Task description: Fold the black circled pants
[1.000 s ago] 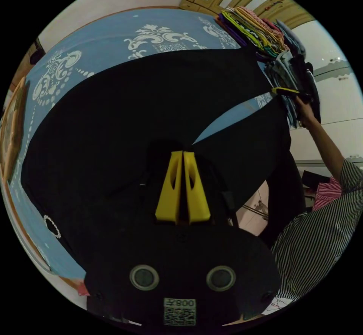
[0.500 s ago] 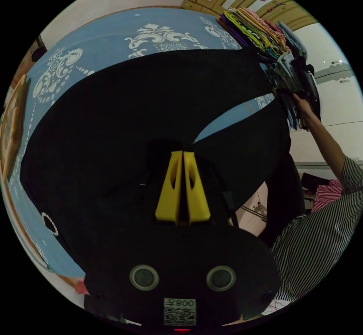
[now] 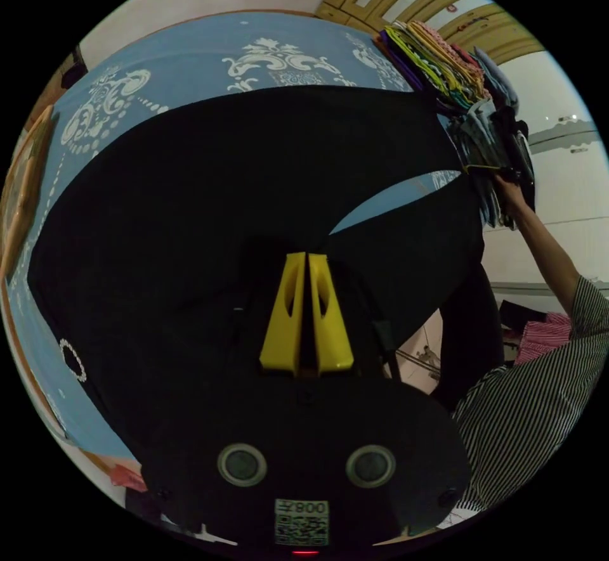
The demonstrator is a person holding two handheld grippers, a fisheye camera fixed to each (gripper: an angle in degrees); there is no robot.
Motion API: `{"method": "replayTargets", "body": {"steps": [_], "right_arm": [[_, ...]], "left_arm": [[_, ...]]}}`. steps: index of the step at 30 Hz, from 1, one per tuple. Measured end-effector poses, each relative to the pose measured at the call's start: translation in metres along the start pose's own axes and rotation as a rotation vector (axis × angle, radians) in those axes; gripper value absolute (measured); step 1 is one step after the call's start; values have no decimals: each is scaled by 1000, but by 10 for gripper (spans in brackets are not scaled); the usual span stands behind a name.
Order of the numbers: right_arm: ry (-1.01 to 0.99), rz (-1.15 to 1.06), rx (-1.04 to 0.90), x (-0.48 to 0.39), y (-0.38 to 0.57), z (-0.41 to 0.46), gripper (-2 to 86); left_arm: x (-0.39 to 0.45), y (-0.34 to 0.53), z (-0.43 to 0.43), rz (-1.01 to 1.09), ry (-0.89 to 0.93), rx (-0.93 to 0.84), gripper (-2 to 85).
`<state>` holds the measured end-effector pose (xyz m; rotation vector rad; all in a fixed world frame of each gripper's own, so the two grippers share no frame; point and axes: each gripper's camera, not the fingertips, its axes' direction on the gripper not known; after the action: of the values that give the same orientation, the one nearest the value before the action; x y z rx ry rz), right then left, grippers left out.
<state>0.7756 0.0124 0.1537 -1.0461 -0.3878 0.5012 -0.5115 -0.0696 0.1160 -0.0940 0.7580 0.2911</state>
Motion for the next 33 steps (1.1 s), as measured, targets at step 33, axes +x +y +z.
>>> {"method": "replayTargets", "body": {"steps": [33], "right_arm": [[-149, -329, 51, -288, 97, 97, 1]], "left_arm": [[-128, 327, -107, -605, 14, 231, 1]]}}
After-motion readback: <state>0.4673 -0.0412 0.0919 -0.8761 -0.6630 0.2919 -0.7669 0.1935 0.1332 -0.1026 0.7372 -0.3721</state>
